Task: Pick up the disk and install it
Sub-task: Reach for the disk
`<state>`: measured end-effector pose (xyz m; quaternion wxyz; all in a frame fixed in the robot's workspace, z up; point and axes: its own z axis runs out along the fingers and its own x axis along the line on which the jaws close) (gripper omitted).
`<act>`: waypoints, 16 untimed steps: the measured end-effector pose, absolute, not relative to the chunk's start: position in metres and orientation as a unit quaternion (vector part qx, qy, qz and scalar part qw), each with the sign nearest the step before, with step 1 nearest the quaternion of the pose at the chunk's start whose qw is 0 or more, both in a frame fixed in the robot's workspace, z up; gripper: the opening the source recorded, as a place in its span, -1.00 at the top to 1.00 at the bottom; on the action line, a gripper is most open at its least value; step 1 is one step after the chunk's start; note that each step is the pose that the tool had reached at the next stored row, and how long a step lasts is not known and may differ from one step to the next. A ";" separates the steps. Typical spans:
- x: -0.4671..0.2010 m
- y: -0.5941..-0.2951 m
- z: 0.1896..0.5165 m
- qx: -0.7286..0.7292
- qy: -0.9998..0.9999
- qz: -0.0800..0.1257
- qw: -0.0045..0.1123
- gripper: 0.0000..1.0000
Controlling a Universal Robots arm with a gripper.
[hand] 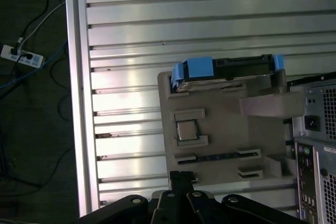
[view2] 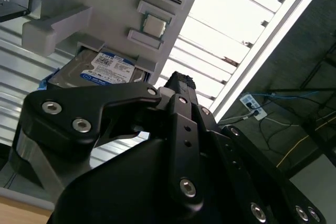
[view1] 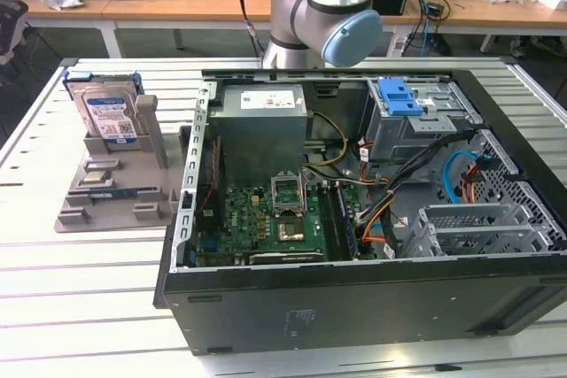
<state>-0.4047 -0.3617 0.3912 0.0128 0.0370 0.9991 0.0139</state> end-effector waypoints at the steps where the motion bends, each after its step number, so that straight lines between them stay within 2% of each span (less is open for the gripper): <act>1: -0.402 -0.360 0.391 0.037 0.999 0.009 0.013 0.79; 4: -0.396 -0.353 0.390 0.037 0.999 -0.004 0.013 0.79; 16: -0.392 -0.338 0.386 0.035 0.999 -0.004 0.013 0.79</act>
